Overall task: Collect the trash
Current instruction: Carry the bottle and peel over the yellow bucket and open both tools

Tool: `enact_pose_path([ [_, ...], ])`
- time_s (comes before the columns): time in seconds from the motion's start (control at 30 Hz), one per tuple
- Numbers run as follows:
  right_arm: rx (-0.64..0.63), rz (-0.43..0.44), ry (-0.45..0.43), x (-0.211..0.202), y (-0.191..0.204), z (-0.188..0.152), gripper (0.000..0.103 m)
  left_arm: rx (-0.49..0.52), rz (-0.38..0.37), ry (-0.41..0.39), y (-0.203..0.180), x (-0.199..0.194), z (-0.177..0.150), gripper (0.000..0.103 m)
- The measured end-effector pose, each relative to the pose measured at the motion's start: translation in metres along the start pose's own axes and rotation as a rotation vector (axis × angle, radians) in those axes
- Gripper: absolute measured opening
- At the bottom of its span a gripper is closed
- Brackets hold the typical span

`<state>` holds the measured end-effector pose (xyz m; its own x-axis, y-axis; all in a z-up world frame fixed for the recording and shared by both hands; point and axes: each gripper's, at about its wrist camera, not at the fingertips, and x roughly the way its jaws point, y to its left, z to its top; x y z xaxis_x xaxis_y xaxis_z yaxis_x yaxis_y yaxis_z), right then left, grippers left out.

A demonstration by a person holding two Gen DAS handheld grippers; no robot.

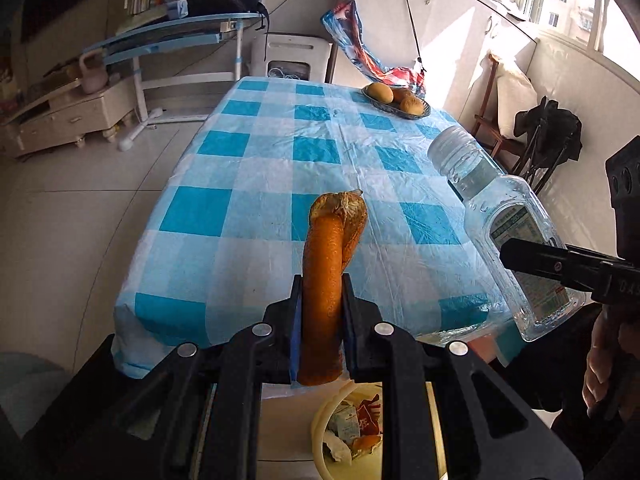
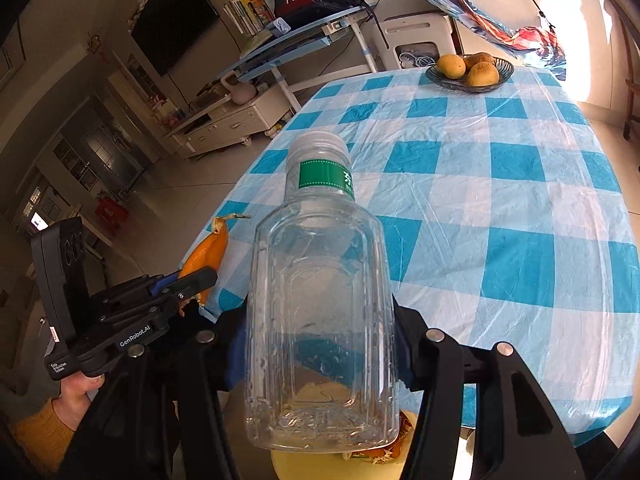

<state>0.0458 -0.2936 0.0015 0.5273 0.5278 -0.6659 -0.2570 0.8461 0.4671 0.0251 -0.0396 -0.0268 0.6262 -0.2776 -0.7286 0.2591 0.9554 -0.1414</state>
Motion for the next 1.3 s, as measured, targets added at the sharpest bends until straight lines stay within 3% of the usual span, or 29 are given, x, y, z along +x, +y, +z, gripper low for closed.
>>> enact_pose_path([
  [0.2,0.043,0.038,-0.039,-0.018,0.006,-0.02,0.055,-0.003,-0.01,-0.018,-0.004,-0.023,-0.018,0.016],
  [0.37,0.045,0.053,-0.008,-0.022,0.018,-0.045,0.055,-0.011,-0.02,-0.027,-0.006,-0.036,-0.032,0.016],
  [0.6,-0.035,0.011,0.117,-0.008,0.043,-0.083,0.055,-0.017,-0.032,-0.027,-0.01,-0.048,-0.051,0.016],
  [0.9,-0.142,-0.169,0.324,0.035,0.048,-0.111,0.059,-0.031,-0.065,-0.016,-0.017,-0.059,-0.071,0.016],
  [1.0,-0.1,-0.198,0.262,0.023,0.041,-0.104,0.071,-0.019,-0.08,0.008,-0.025,-0.057,-0.08,0.016],
  [1.2,0.086,-0.183,0.002,-0.025,0.011,-0.085,0.077,0.049,-0.102,0.085,-0.045,-0.046,-0.097,0.016],
  [1.3,0.109,-0.193,-0.113,-0.043,0.004,-0.077,0.079,0.079,-0.127,0.169,-0.053,-0.034,-0.105,0.018],
])
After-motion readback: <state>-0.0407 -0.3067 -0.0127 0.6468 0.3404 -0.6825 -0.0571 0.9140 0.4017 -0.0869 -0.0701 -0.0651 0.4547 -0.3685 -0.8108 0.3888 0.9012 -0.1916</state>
